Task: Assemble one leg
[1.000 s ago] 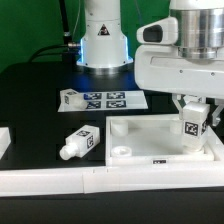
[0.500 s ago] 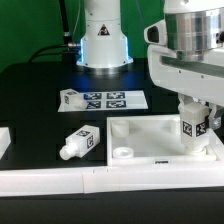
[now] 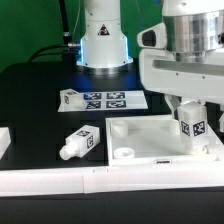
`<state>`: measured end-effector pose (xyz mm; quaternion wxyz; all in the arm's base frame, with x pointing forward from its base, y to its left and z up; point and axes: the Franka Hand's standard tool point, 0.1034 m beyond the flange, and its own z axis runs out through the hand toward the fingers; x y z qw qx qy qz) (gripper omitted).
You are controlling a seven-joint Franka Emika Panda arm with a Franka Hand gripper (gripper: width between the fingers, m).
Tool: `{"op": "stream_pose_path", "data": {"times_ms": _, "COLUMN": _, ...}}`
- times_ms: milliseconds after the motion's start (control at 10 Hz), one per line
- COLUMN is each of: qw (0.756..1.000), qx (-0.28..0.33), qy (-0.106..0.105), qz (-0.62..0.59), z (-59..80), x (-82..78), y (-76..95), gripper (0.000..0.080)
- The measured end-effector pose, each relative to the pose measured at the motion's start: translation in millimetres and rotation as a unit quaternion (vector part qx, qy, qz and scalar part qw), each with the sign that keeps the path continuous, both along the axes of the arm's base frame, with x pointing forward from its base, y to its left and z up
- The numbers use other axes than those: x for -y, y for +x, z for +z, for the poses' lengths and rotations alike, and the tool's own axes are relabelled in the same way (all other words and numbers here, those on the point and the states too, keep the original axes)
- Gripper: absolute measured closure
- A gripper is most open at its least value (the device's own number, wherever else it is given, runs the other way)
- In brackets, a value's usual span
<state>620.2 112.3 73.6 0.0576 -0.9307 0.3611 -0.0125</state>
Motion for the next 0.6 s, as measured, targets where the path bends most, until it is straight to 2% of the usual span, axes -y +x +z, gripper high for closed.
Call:
{"op": "stream_pose_path", "data": {"times_ms": 200, "qw": 0.987, "qx": 0.023, "qy": -0.012, "qz": 0.156, "z": 4.6, "x": 12.9, "y": 3.0, "gripper": 0.0151}}
{"op": "stream_pose_path", "data": {"times_ms": 600, "qw": 0.954, "qx": 0.035, "qy": -0.026, "qz": 0.296, "z": 4.2, "x": 13.4, "y": 3.6, "gripper": 0.0151}}
